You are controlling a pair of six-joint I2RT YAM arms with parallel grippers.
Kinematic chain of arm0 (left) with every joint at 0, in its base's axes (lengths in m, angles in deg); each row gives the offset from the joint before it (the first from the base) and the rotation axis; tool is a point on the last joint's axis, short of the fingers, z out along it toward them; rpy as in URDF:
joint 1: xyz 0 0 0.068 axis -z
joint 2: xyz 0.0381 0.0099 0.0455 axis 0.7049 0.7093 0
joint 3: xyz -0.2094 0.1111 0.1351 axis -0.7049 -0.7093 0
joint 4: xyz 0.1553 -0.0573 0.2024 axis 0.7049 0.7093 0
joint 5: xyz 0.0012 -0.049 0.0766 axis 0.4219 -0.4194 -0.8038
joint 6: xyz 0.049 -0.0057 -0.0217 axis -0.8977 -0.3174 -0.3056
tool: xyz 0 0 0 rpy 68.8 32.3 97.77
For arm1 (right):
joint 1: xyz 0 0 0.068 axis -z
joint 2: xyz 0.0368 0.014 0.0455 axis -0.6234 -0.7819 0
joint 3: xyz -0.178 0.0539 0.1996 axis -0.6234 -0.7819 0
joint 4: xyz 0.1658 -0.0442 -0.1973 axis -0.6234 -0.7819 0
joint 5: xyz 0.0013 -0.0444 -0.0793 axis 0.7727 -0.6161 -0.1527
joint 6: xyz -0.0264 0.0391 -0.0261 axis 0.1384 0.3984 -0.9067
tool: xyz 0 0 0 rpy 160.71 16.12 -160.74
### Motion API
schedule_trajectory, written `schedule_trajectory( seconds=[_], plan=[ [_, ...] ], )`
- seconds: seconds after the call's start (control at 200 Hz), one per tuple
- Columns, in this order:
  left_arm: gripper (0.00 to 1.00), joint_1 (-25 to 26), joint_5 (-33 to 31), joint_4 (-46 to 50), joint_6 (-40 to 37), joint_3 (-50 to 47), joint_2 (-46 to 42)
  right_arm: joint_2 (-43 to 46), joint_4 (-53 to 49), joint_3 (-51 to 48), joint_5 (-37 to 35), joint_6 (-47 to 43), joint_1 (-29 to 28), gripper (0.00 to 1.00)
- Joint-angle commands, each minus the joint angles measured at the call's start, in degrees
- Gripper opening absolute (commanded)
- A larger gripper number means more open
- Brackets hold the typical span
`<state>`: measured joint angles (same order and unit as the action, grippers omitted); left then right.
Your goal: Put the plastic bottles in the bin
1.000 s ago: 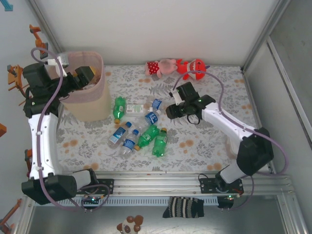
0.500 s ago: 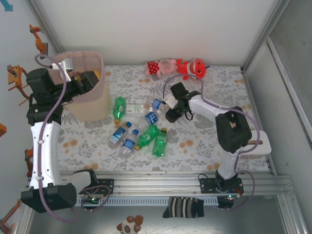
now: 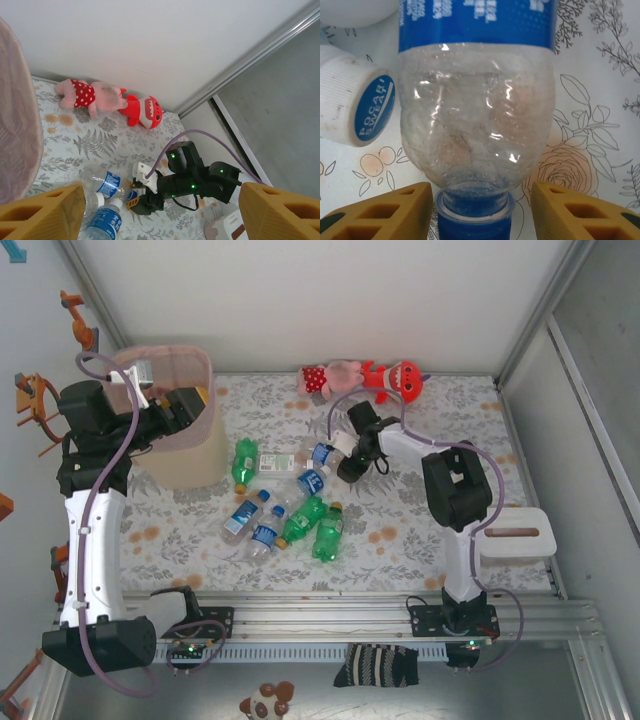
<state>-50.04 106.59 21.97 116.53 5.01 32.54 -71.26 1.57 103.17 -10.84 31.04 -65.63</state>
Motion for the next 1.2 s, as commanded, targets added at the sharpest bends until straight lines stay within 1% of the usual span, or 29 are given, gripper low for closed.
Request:
schedule_trajectory(
  seconds=[0.0, 0.13, 0.28, 0.436, 0.606, 0.766, 0.961, 1.057, 1.197],
  plan=[
    [0.8, 0.46, 0.15, -0.98, 0.67, 0.39, -0.12, -0.46, -2.51, 1.87, 0.98, -2.39, -0.01, 0.47],
    [0.8, 0.63, 0.19, -1.42, 1.08, 0.45, -0.16, -0.2, -3.1, 1.43, 0.81, -2.63, 0.01, 0.37],
    [0.8, 0.97, 0.19, -1.94, 1.5, 0.63, -0.07, 0.97, -3.12, 0.39, 0.32, -2.47, 0.41, 0.28],
    [0.8, 1.34, 0.05, -2.09, 1.81, 0.94, -0.24, 3.83, -1.9, -1.25, 0.37, 0.08, 1.42, 0.23],
    [0.79, 2.08, -0.41, -2.63, 2.04, 0.79, -0.81, 9.69, 1.73, -4.96, -0.14, 4.81, 2.9, 0.22],
    [0.79, 3.26, -0.65, -5.05, 3.23, -0.08, -1.63, 17.14, 5.27, -9.16, -1.24, 10.01, 3.56, 0.22],
    [0.79, 5.42, -0.61, -11.59, 6.67, -1.65, -2.32, 28.96, 10.65, -14.81, 3.36, 18.65, 3.53, 0.21],
    [0.79, 7.79, -1.61, -14.12, 7.64, -1.98, -2.16, 34.83, 14.39, -17.7, 6.2, 22.57, 3.32, 0.2],
    [0.8, 13.12, -3.68, -16.87, 7.92, -2.02, -0.79, 42.22, 19.48, -21.1, 9.27, 27.49, 2.38, 0.19]
  ],
)
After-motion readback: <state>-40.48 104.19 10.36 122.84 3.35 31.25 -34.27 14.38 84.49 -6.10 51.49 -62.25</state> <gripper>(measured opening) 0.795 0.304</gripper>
